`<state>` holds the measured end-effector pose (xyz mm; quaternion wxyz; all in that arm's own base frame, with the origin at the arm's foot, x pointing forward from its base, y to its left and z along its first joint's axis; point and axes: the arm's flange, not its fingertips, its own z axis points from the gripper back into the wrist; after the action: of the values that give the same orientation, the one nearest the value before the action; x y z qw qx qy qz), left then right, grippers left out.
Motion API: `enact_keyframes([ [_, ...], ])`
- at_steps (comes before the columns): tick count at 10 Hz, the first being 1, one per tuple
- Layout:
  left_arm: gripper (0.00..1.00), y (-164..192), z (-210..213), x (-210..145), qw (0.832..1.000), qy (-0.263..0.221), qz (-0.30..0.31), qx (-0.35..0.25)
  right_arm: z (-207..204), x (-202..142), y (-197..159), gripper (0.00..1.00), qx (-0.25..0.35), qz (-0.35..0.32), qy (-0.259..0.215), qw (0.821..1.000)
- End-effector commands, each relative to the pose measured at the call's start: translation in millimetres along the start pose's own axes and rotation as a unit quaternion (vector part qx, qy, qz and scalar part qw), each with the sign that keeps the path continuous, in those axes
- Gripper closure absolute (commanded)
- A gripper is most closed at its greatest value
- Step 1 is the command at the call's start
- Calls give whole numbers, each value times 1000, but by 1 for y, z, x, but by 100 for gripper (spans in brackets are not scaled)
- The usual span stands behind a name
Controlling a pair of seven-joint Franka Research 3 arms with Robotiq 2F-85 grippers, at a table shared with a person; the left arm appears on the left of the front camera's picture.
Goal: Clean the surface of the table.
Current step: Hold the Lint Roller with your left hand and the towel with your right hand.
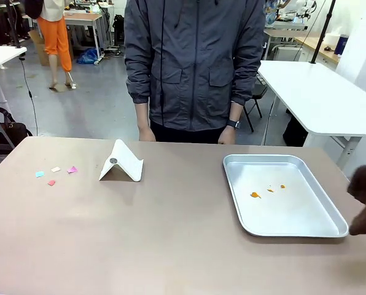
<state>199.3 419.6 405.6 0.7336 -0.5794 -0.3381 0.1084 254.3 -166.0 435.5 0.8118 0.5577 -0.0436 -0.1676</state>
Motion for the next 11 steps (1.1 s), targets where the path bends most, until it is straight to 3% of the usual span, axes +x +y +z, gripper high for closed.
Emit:
enact_keyframes([
  [1,78,16,3,7,999,21,-18,-33,15,3,-35,90,17,-40,-104,994],
  [3,78,21,-7,12,999,39,-16,-35,44,13,-61,90,51,-39,-165,984],
  [5,78,22,-26,19,998,53,-15,-42,39,23,-63,90,65,-28,-161,984],
  [6,78,27,-16,11,999,34,-4,-24,29,26,-61,90,79,-29,-167,982],
  [7,78,27,-16,11,999,34,-4,-24,55,17,-68,90,47,-56,-161,984],
  [11,78,27,-16,11,999,34,-4,-24,55,17,-68,90,47,-56,-161,984],
])
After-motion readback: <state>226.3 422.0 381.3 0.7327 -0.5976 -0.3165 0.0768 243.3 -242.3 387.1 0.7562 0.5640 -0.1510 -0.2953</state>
